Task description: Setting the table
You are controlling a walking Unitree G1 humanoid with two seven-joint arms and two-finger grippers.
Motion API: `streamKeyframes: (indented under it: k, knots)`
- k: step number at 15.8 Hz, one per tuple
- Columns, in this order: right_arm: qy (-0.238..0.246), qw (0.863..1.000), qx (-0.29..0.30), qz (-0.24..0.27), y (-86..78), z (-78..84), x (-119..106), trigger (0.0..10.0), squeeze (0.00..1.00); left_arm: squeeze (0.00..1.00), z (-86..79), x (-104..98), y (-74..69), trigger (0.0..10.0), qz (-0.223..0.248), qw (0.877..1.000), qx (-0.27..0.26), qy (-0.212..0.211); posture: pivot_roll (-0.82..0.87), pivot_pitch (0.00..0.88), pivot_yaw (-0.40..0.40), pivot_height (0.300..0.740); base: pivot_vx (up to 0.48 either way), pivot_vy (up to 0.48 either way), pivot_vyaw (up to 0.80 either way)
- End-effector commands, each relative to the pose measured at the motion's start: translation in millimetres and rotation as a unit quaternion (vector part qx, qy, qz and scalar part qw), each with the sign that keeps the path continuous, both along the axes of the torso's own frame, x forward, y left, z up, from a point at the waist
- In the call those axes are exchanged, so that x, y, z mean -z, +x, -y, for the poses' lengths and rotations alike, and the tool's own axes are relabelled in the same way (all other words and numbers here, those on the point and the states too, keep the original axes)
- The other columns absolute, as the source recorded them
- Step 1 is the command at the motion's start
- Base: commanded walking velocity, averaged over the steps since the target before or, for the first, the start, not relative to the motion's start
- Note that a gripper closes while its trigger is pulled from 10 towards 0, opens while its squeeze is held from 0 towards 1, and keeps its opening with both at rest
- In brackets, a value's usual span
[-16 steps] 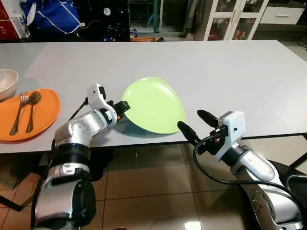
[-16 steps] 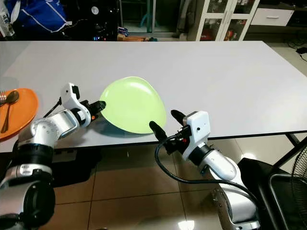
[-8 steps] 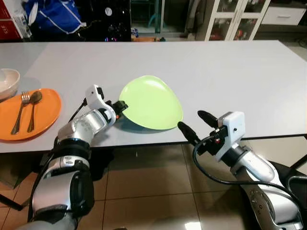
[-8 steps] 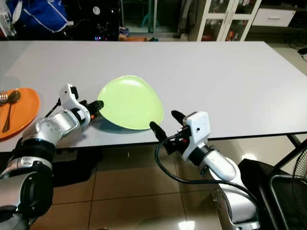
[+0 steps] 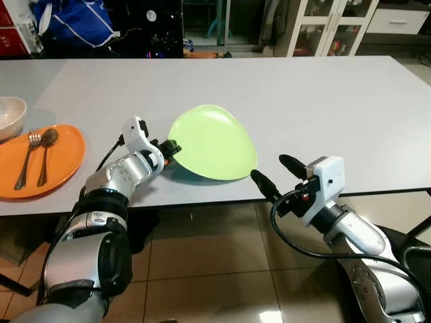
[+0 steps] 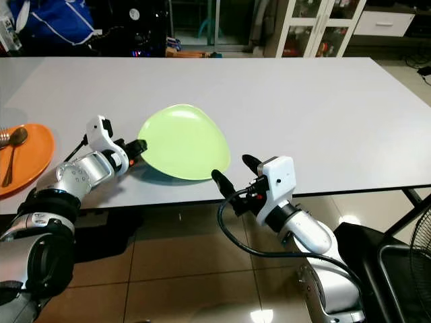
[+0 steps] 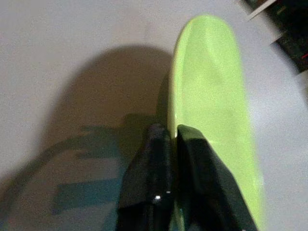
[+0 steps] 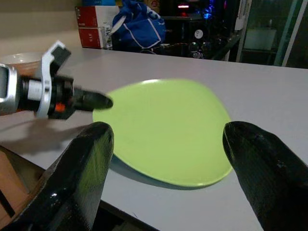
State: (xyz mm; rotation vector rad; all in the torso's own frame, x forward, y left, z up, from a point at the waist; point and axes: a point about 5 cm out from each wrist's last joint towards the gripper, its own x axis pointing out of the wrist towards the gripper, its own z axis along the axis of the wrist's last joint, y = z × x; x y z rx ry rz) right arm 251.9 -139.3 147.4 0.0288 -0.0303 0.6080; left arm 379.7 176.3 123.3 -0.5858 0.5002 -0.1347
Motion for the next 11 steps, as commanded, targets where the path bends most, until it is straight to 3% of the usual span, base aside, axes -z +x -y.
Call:
streamKeyframes:
  k: [1, 5, 11]
  knots:
    - [-0.005, 1.0, 0.009, 0.007, 1.6, 1.5, -3.1, 10.0, 0.0, 0.72, -2.6, 10.7, -4.5, 10.0, -0.025, 0.999, 0.001, 0.024, -0.06, 0.0, 0.003, 0.74, 0.0, 0.0, 0.0]
    - [0.0, 1.0, 0.001, 0.006, 0.9, -0.1, -2.9, 10.0, 0.0, 1.0, -3.8, 11.8, -4.5, 10.0, -0.026, 0.999, 0.0, 0.026, -0.06, 0.0, 0.005, 0.74, 0.0, 0.0, 0.0]
    - [0.0, 1.0, -0.004, 0.004, 0.9, 0.2, -2.2, 10.0, 0.0, 1.0, -7.1, 10.9, -4.1, 10.0, -0.02, 0.998, 0.008, 0.055, -0.06, 0.0, 0.002, 0.74, 0.0, 0.0, 0.0]
